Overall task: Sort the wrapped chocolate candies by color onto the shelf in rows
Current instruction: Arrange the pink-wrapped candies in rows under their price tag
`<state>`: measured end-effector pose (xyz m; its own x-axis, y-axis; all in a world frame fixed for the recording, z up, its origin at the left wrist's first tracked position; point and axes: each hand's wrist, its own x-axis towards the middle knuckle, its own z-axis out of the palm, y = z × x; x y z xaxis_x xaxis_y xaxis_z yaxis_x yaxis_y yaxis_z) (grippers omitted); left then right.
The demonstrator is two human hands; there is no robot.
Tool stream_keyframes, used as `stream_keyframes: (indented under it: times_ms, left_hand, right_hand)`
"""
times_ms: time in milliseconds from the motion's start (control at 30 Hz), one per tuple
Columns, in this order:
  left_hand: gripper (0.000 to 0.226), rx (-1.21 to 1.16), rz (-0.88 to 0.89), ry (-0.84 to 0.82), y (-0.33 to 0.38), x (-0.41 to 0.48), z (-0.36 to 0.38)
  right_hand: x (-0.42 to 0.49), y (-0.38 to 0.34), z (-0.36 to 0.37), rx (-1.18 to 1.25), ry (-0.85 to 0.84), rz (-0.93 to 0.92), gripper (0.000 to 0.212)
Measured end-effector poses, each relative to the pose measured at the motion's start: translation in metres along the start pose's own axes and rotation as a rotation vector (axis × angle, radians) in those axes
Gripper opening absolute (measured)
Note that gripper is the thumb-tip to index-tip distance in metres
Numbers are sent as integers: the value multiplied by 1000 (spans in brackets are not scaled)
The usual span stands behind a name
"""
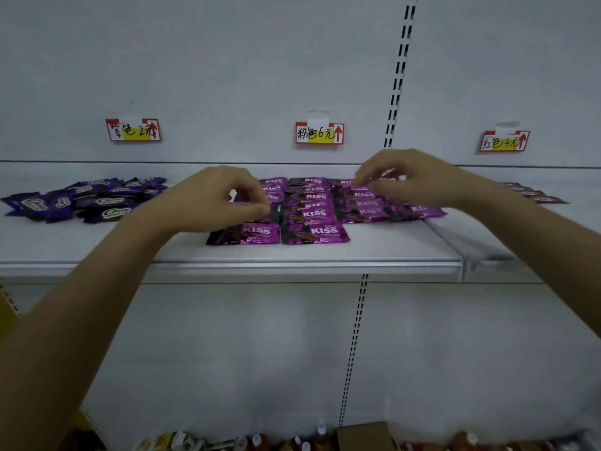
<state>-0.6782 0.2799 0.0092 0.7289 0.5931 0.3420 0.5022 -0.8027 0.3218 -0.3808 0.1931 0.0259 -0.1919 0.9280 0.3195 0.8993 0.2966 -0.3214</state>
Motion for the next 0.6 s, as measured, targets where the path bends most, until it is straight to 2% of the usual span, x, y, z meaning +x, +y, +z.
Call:
stream_keyframes:
  times_ms: [100,200,333,467,600]
  left_hand:
    - [11,11,52,32,11,26,1]
    - [24,14,125,-85,29,62,16]
    - [31,83,208,-252,48,96,41]
    - [28,164,243,-370,56,109,54]
    - [28,135,243,-313,56,117,54]
  right_hand:
    - [-5,29,-15,-164,-31,181,23]
    - [-12,46,-17,-257,-49,281,25]
    - [-18,53,-12,-255,-50,311,18]
    - [-19,57,-5,-284,-61,310,17]
    - [-13,58,-10,-272,-1,307,19]
